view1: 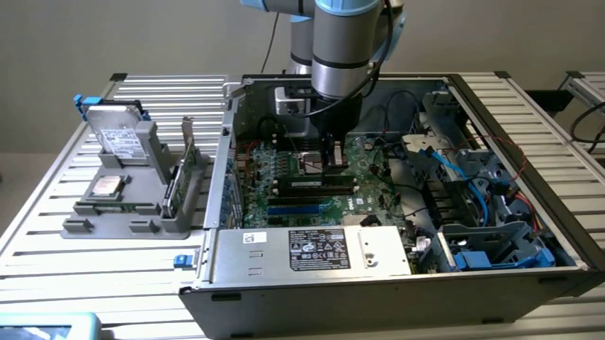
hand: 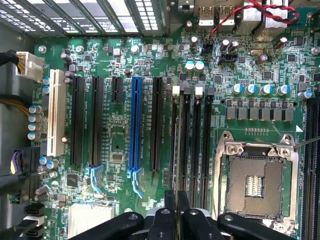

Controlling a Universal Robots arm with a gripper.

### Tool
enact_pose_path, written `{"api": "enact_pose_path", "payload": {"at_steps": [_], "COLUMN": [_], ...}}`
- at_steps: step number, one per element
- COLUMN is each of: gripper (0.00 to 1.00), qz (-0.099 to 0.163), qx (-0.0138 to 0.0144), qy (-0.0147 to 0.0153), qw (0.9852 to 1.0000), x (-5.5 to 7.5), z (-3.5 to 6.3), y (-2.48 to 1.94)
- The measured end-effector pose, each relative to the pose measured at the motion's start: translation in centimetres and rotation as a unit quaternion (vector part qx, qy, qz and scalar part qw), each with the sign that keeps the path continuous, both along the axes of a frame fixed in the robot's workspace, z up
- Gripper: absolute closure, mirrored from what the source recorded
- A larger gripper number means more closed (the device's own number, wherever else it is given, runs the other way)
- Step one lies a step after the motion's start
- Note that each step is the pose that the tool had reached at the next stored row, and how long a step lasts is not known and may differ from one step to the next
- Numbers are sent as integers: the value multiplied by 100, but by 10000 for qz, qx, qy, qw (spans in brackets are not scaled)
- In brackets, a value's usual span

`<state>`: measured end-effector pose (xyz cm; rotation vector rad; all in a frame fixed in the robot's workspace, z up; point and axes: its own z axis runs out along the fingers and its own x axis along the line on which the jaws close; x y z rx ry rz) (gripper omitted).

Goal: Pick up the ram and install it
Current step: 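Insert the ram into the slot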

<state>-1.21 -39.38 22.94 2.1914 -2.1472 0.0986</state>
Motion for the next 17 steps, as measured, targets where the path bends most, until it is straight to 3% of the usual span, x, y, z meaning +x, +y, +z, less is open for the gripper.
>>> {"api": "enact_pose_path", "payload": {"at_steps": [17], "gripper": [87], "qz": [1], "qx": [-25], "qy": [0], "qw": [10000], "x": [1], "z": [-29], "y": [-4]}}
